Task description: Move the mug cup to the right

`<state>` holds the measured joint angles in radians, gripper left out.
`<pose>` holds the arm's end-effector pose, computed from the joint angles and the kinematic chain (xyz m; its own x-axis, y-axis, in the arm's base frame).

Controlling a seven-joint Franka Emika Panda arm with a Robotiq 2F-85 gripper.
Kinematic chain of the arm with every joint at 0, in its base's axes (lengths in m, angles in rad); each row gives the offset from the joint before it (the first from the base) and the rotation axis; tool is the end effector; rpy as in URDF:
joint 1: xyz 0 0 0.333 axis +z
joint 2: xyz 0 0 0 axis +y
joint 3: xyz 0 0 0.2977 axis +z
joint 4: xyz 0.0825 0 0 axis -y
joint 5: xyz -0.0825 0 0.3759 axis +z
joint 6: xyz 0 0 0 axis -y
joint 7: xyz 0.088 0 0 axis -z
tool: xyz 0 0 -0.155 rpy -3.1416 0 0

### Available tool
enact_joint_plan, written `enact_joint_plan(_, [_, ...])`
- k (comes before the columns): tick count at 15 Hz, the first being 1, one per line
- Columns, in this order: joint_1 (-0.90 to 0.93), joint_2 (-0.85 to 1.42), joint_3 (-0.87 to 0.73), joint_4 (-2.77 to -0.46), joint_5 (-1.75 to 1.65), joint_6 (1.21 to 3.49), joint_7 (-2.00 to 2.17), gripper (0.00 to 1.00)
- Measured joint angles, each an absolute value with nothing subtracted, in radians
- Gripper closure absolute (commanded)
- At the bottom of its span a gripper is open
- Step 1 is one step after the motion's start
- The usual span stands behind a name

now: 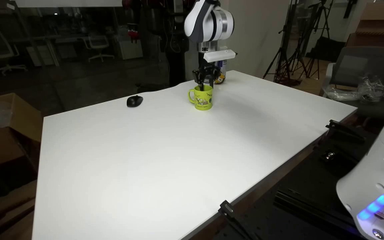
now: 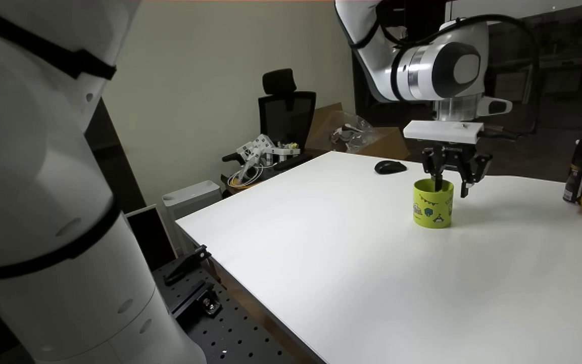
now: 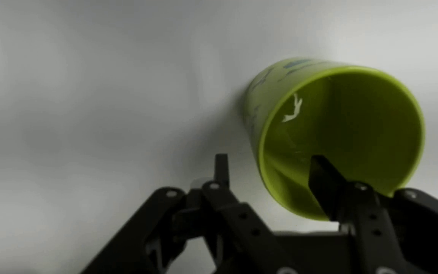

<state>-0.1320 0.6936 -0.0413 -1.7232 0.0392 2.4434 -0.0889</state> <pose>0.6475 -0.1111 0.1302 0.9942 -0.1039 0.0273 -0.1040 -0.9946 0.0028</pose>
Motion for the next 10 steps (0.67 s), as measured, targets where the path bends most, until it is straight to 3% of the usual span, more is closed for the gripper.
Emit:
enact_joint_plan(2, [-0.121, 0.674, -0.049, -1.737, 0.038, 2.469, -0.074, 0.0])
enact_joint_plan(10, [-0.076, 0.49, -0.067, -1.902, 0.035, 2.522, -0.019, 0.0])
